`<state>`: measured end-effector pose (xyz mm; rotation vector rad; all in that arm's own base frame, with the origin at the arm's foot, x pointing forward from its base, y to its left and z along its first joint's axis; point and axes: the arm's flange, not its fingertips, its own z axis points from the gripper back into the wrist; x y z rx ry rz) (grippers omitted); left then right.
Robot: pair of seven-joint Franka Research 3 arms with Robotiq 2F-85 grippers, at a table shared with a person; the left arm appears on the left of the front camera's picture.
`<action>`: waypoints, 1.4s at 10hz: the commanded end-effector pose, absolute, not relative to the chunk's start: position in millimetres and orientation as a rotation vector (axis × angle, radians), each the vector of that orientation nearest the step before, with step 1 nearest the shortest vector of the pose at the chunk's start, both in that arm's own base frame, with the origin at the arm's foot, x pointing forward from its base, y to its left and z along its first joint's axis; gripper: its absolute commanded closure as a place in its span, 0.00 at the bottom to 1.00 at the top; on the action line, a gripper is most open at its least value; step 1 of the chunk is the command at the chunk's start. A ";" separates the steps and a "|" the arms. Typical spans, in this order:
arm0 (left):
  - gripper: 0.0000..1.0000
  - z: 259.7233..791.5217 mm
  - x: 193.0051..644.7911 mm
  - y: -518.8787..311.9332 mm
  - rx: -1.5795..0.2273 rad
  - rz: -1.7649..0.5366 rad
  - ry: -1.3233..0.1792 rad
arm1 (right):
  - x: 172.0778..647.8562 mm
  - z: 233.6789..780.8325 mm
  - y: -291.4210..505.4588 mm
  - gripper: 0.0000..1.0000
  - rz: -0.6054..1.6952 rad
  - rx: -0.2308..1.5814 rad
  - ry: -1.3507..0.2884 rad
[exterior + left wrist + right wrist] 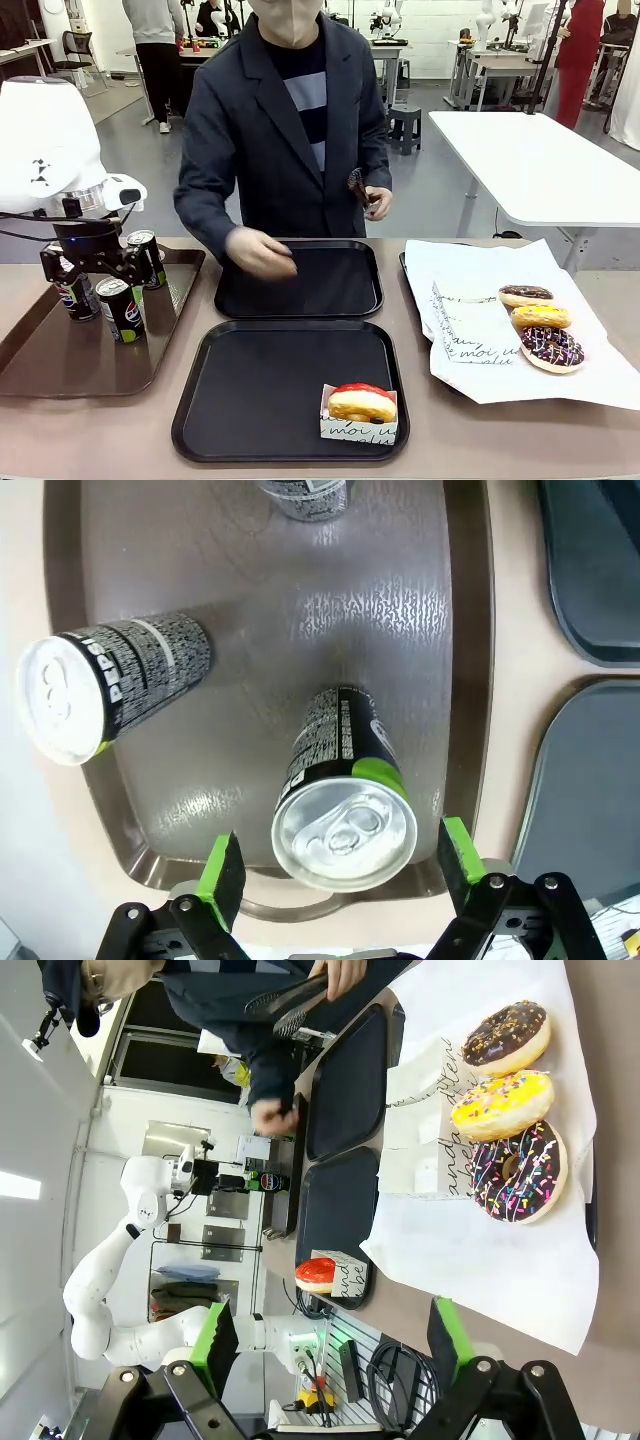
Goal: Set up donuts and drinks on trays.
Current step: Pick up one Pepsi coke and place it on the Flat Tray.
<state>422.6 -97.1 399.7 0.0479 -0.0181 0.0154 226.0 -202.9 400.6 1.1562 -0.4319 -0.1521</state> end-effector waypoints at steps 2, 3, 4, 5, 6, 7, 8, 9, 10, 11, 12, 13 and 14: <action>0.00 393.1 431.1 -101.1 0.009 0.063 -0.045 | 227.1 400.1 -203.0 0.00 -0.141 1.169 -0.453; 0.00 390.2 435.0 -99.6 0.007 0.069 -0.047 | 227.1 400.1 -203.0 0.00 -0.141 1.169 -0.453; 0.00 386.8 438.6 -97.6 0.033 0.072 -0.057 | 227.1 400.1 -203.0 0.00 -0.141 1.169 -0.453; 0.00 384.5 441.0 -94.9 0.038 0.068 -0.057 | 227.1 400.1 -203.0 0.00 -0.141 1.169 -0.453; 0.00 381.9 444.7 -92.5 0.029 0.072 -0.047 | 227.1 400.1 -203.0 0.00 -0.141 1.169 -0.453; 0.00 379.9 448.0 -89.5 0.002 0.071 -0.043 | 227.1 400.1 -203.0 0.00 -0.141 1.169 -0.453; 0.00 378.9 449.2 -87.6 -0.018 0.061 -0.044 | 227.1 400.1 -203.0 0.00 -0.141 1.169 -0.453; 0.11 378.8 448.6 -86.8 -0.026 0.048 -0.043 | 227.1 400.1 -203.0 0.00 -0.141 1.169 -0.453; 0.18 379.8 448.3 -86.2 -0.026 0.046 -0.043 | 227.1 400.1 -203.0 0.00 -0.141 1.169 -0.453; 0.18 381.7 447.6 -86.1 -0.031 0.043 -0.045 | 227.1 400.1 -203.0 0.00 -0.141 1.169 -0.453; 0.36 382.8 447.2 -85.6 -0.029 0.047 -0.044 | 227.1 400.1 -203.0 0.00 -0.141 1.169 -0.453; 0.33 383.2 447.0 -85.7 -0.023 0.059 -0.034 | 227.1 400.1 -203.0 0.00 -0.141 1.169 -0.453; 0.54 382.9 446.9 -85.4 -0.022 0.079 -0.016 | 227.1 400.1 -203.0 0.00 -0.141 1.169 -0.453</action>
